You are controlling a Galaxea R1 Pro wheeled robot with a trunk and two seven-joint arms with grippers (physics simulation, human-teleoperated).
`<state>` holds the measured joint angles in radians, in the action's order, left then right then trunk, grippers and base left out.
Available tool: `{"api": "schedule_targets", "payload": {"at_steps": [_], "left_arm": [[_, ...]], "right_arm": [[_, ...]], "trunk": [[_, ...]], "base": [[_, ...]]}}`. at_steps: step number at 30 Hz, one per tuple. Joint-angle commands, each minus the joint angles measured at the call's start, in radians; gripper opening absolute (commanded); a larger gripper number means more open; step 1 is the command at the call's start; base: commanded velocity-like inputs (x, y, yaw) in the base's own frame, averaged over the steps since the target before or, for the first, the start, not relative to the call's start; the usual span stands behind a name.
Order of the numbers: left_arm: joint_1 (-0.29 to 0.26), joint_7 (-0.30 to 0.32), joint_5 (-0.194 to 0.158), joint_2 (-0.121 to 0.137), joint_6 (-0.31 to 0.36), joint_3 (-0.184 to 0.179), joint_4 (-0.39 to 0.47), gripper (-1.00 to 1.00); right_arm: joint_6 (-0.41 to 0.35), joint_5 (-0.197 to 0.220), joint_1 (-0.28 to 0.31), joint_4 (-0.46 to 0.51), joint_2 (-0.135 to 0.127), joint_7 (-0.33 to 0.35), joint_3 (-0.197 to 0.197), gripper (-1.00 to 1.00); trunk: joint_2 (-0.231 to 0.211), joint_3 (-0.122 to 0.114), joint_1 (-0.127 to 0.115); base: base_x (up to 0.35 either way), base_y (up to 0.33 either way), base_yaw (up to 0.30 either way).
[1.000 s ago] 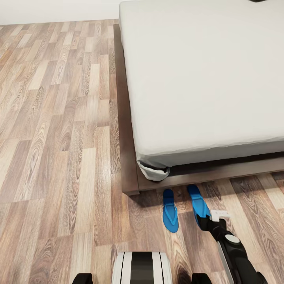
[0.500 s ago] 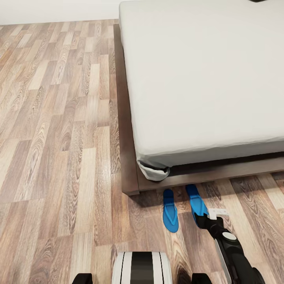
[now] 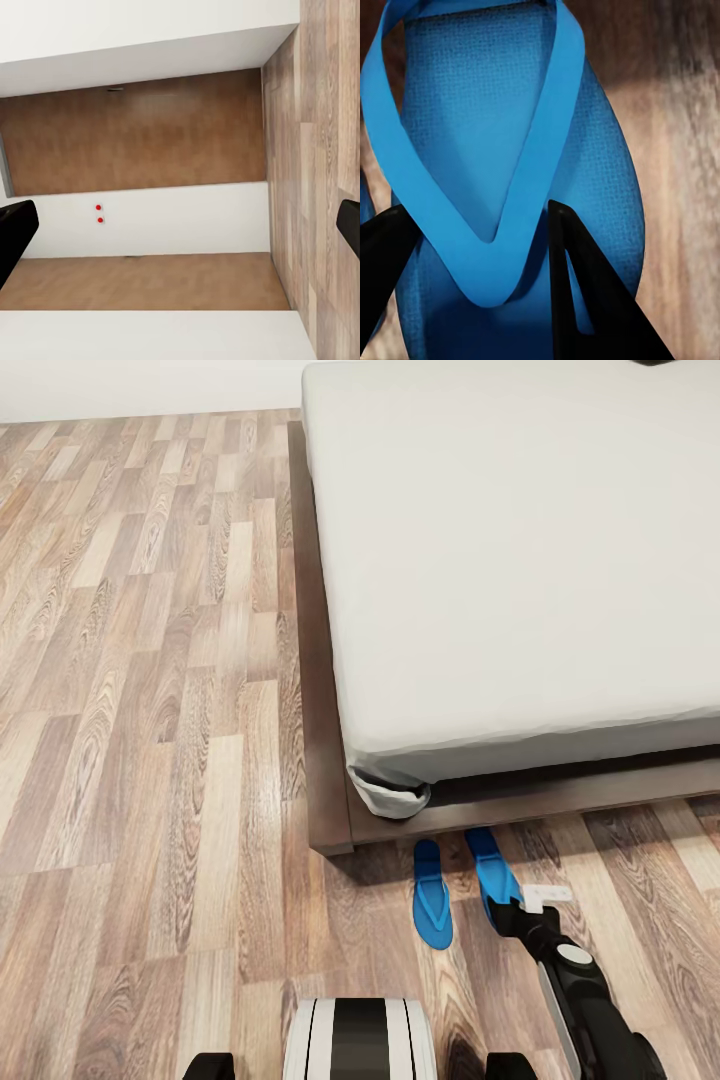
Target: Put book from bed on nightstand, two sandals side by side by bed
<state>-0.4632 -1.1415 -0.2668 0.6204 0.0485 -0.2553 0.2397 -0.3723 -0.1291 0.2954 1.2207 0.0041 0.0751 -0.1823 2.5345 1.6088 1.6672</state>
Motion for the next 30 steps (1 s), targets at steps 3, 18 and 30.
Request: {"api": "schedule_targets", "payload": {"at_steps": [3, 18, 30], "left_arm": [[-0.001, -0.004, -0.009, 0.001, 0.005, -0.008, 0.001, 1.00], [-0.001, 0.052, -0.009, 0.001, 0.004, -0.008, 0.004, 1.00], [-0.001, 0.057, -0.008, 0.002, 0.004, -0.008, 0.004, 1.00]], "right_arm": [[-0.005, -0.010, 0.002, -0.002, 0.000, 0.008, -0.001, -1.00], [-0.005, -0.011, 0.023, -0.032, 0.001, 0.008, 0.001, -1.00], [-0.005, -0.012, 0.027, -0.034, 0.001, 0.008, 0.001, -1.00]], "trunk": [[0.000, 0.001, 0.000], [0.000, 0.001, 0.000], [0.000, 0.001, 0.000]], "base": [[0.000, 0.000, 0.000], [0.000, 0.006, 0.000], [-0.025, 0.029, 0.000]]}}
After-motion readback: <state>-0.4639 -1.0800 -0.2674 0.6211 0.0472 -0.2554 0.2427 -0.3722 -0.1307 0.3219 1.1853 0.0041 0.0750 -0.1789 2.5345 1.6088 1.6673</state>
